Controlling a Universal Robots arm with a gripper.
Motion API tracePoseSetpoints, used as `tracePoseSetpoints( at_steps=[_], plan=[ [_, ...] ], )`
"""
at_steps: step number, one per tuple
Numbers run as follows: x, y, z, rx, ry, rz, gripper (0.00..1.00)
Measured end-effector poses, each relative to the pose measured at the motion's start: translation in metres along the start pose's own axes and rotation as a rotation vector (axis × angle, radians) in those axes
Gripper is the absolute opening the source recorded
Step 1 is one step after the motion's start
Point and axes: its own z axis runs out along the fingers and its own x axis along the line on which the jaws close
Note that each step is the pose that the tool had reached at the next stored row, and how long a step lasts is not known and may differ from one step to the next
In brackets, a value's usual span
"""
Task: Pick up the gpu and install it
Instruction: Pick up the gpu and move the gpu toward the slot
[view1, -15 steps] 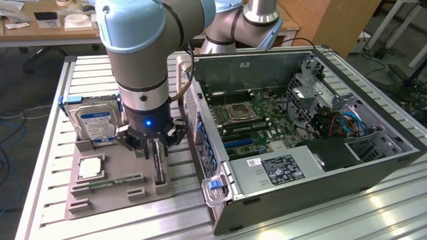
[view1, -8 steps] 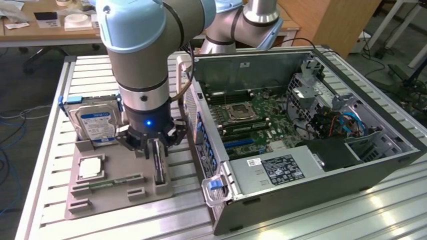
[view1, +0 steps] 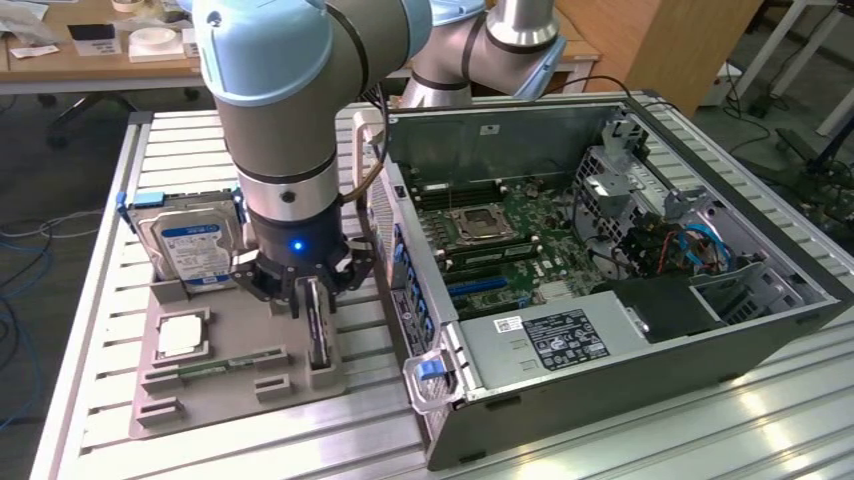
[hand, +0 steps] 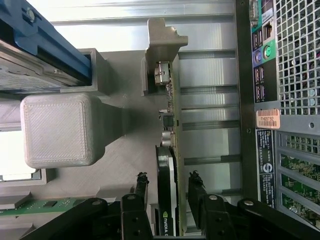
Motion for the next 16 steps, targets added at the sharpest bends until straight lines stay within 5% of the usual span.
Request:
tracePoseSetpoints(
  at_steps=[4,16],
  plan=[
    [0.0,0.0,0.0,0.0,0.0001,0.0,0.33],
    [-0.0004,0.0,0.0,0.0,0.0,0.0,0.33]
  ],
)
